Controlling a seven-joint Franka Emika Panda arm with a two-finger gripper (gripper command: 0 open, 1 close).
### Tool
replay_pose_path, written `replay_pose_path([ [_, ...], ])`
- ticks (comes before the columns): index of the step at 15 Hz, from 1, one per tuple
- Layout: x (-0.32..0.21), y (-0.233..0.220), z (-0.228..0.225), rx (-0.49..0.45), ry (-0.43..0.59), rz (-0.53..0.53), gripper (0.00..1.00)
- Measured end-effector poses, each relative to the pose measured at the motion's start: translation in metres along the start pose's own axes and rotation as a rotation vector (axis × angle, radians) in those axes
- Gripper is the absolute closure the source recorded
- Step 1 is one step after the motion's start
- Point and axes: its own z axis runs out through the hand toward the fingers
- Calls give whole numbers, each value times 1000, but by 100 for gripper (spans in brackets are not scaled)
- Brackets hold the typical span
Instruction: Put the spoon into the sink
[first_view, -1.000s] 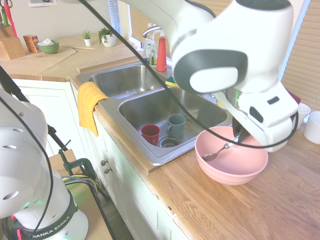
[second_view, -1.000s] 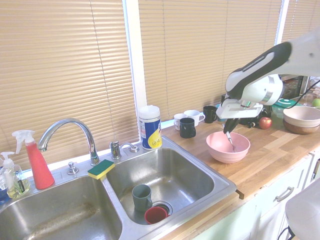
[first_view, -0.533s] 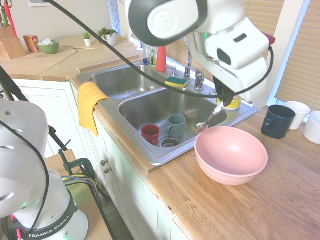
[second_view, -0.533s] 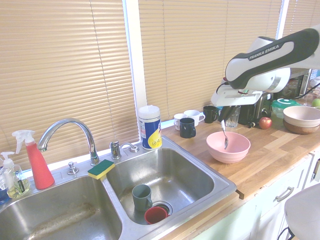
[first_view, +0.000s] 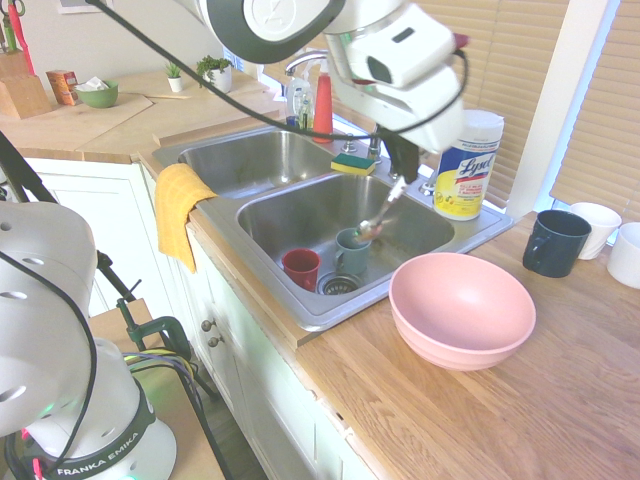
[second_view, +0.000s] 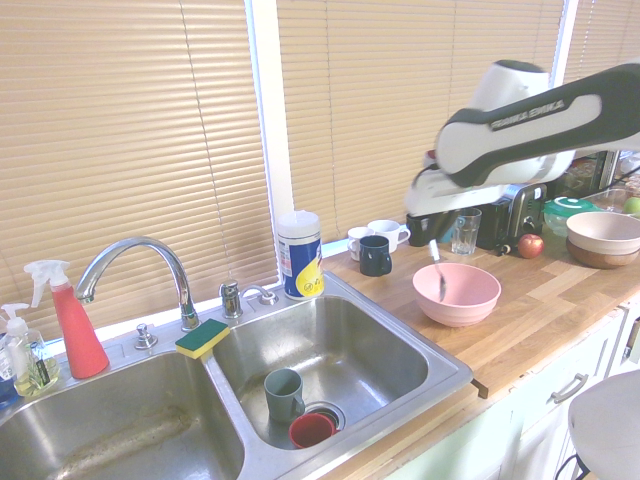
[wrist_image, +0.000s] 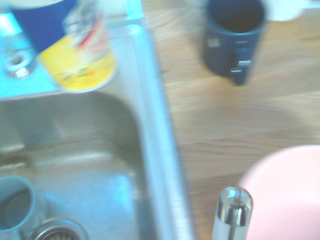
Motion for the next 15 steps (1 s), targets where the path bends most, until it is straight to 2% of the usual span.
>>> replay_pose_path([
  [4,-45,-61,56,-54,17,-64,100],
  [8,-50,-106,127,-134,18,-89,100],
  [11,-67,-123,183,-191,15,-126,100],
  [15,-114,-123,241,-255,42,-186,100],
])
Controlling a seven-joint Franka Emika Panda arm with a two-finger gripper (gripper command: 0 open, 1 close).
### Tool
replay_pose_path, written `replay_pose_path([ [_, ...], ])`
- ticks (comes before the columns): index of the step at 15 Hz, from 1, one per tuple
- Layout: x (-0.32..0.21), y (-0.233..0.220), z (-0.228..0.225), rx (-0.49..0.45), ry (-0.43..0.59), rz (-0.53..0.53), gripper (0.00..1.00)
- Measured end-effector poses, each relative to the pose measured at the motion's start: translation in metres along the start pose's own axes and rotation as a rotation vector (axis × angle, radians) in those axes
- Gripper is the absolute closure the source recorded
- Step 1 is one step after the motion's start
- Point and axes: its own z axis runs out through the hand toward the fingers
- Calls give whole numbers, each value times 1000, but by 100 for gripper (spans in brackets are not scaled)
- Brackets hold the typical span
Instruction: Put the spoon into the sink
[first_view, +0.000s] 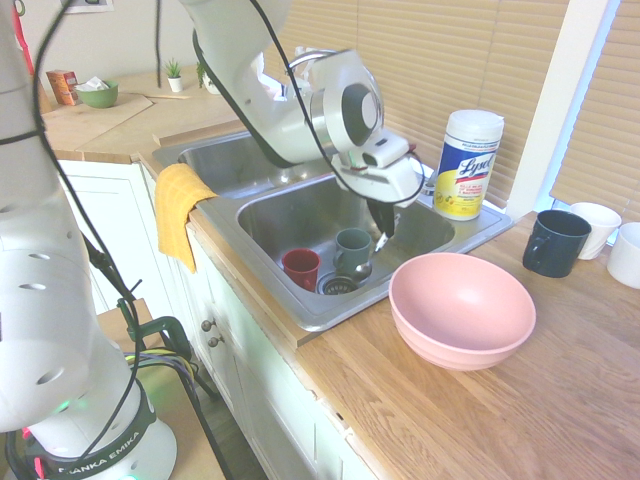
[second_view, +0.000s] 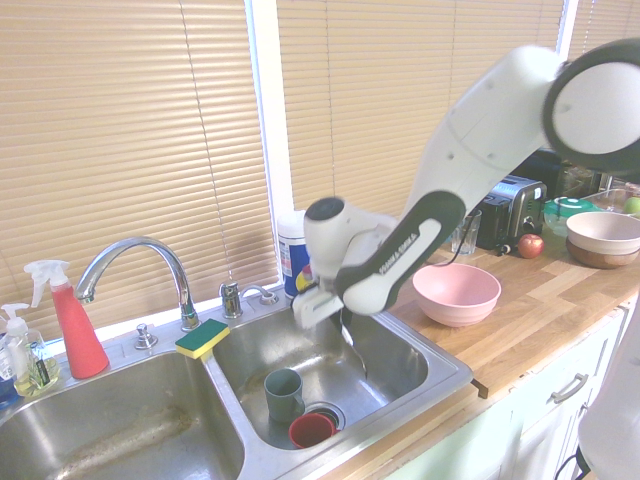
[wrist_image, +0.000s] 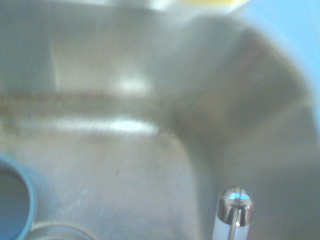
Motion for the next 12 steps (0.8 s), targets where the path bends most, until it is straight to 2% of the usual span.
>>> replay_pose_path([
  [8,-25,-10,79,-96,30,-43,100],
  [12,-37,-30,99,-130,37,-69,100],
])
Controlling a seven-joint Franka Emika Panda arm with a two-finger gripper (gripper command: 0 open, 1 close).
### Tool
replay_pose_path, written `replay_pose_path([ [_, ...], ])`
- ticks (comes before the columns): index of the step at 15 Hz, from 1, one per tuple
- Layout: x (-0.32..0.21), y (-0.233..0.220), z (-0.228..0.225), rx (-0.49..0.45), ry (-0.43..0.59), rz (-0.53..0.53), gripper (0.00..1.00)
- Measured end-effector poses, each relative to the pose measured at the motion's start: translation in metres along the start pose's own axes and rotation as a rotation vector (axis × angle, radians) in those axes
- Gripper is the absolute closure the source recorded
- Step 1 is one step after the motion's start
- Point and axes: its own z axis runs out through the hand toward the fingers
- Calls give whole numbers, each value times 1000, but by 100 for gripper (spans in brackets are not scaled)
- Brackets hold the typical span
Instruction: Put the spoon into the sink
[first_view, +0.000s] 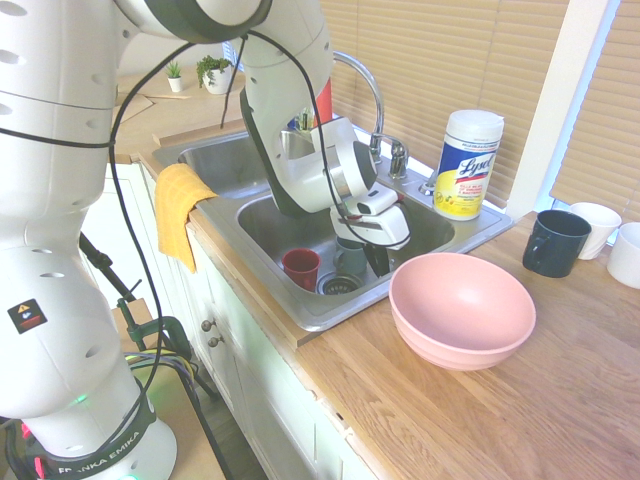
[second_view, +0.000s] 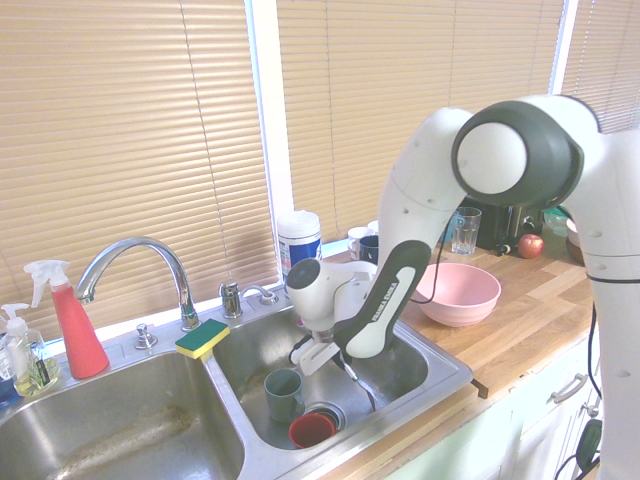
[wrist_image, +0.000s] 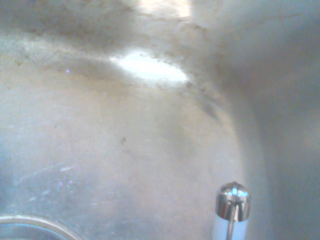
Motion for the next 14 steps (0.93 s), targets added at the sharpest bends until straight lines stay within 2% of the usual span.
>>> replay_pose_path([
  [7,2,-29,39,-92,-45,16,100],
  [8,4,-31,39,-95,-53,14,0],
  [14,6,-34,37,-97,-63,1,0],
])
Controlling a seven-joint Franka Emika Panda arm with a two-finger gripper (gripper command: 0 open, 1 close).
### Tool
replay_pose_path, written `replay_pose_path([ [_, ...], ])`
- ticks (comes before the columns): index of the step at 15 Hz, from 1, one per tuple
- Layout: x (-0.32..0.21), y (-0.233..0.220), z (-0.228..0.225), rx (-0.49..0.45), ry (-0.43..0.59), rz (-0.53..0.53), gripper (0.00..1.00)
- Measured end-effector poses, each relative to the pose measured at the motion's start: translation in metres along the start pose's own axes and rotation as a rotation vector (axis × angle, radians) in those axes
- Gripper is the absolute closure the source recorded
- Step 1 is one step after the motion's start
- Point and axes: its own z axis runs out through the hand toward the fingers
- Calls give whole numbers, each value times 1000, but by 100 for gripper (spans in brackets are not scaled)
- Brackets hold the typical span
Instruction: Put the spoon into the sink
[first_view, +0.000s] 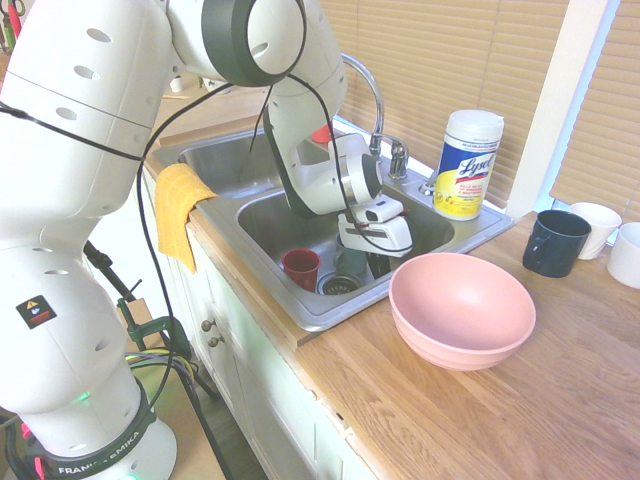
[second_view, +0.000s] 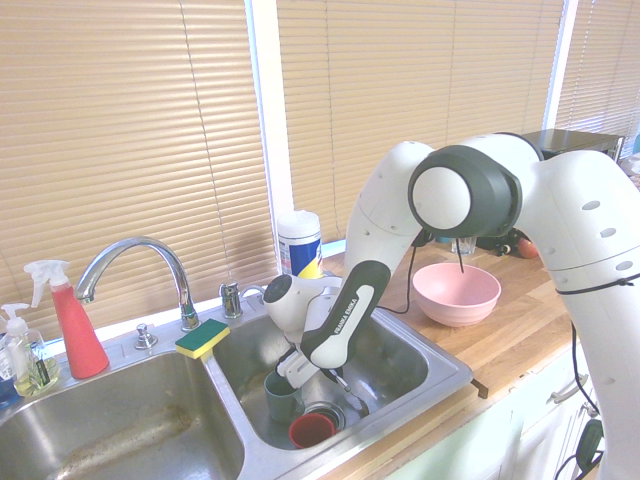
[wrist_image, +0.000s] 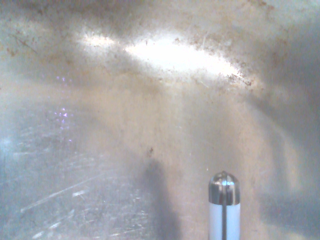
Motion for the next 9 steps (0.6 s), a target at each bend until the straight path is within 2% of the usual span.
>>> replay_pose_path([
  [9,8,4,-14,27,9,-4,0],
])
